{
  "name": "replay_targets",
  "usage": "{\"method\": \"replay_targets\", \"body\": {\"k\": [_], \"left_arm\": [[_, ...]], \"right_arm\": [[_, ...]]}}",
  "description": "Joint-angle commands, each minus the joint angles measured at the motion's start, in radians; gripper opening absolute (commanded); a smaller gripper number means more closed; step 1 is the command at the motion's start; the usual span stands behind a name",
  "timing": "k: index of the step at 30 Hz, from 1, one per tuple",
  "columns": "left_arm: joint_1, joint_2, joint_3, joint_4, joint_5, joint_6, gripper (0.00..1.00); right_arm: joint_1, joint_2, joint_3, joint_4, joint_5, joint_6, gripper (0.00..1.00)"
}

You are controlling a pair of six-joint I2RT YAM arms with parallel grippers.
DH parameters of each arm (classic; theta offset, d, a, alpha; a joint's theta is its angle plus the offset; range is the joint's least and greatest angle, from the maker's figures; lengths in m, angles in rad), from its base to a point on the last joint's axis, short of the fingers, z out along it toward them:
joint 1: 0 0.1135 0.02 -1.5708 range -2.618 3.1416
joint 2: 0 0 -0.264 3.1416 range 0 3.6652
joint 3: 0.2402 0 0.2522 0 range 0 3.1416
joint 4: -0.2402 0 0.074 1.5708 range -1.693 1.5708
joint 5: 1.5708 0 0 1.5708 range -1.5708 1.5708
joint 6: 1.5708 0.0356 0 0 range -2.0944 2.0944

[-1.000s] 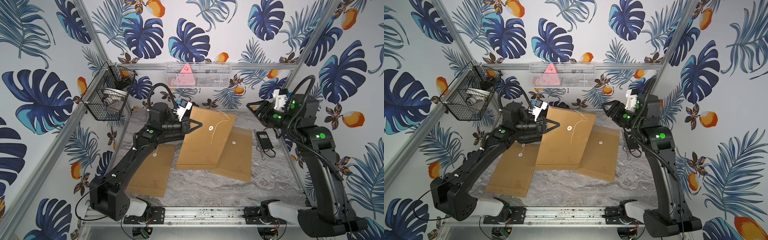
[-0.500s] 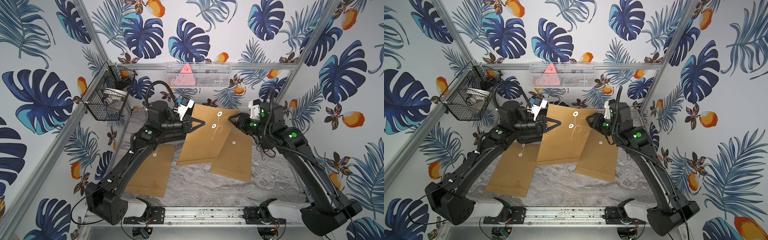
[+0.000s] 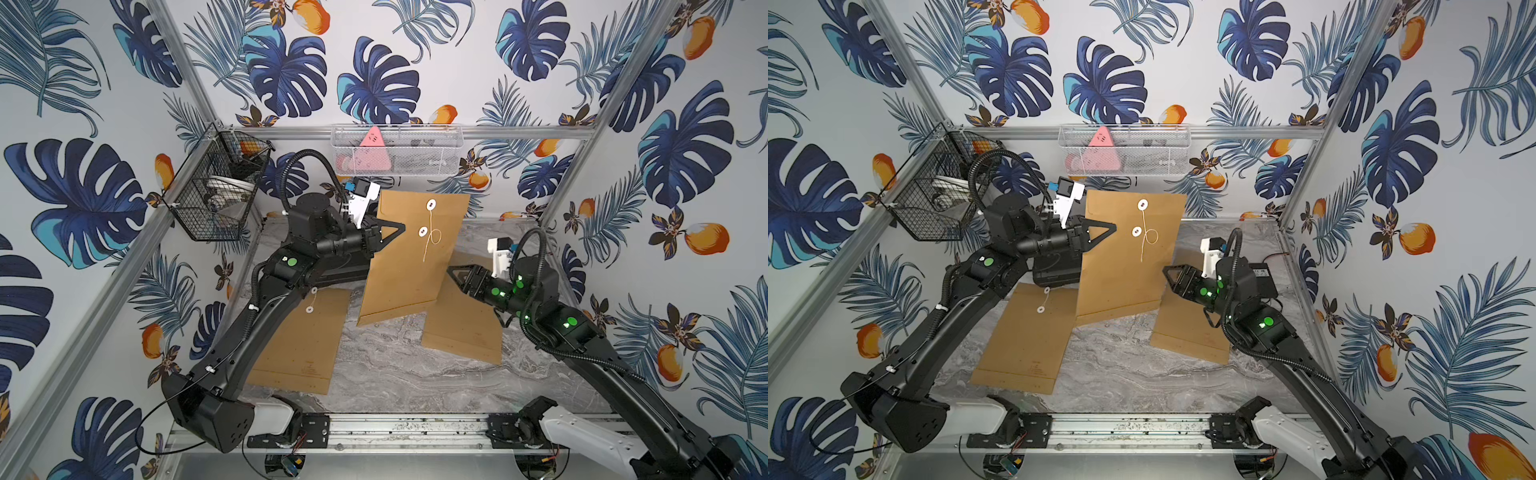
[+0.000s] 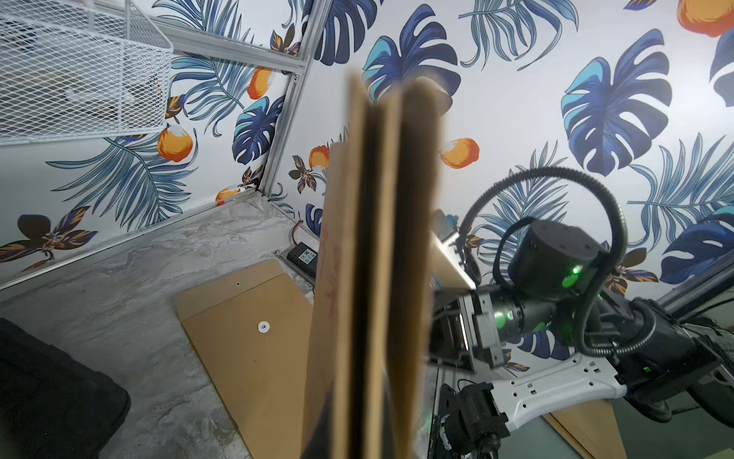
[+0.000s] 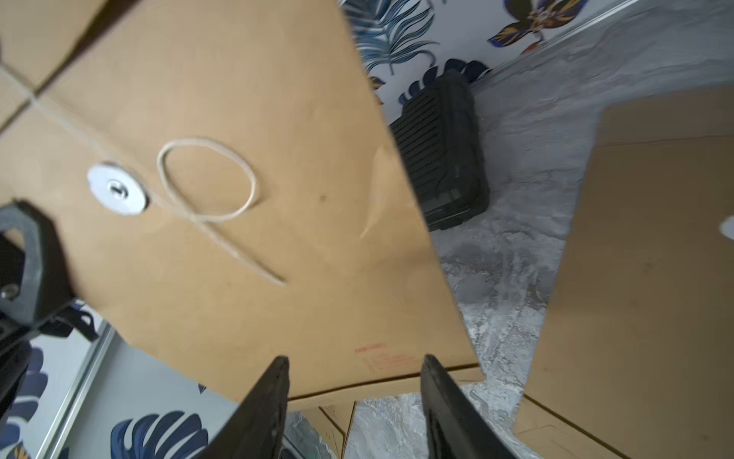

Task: Close the mouth of the file bag
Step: Close the file bag.

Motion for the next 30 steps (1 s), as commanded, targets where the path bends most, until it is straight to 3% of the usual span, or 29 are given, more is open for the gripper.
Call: {"method": "replay_targets", "body": {"k": [1,7,12,30], "left_arm": [[-0.028,-0.005,0.025,0.007,-0.053,-0.006,0.0],[-0.1,0.003,0.051,-0.004,-0.093,0.0,0.0],[-0.144,0.01,0.087,-0.03,-0.101,0.009,0.0],[-0.18,0.019,0.125,-0.087,-0.098,0.043,0.0]], "right_arm": [[0.053,0.036,-0.019,0.22,0.098,-0.069,0.56],[0.143,0.115,-0.001,0.337,0.225,-0.177,0.57],[0.153,0.121,0.015,0.347,0.32,-0.234,0.53],[0.153,0.12,0.034,0.378,0.316,-0.366,0.28]]}}
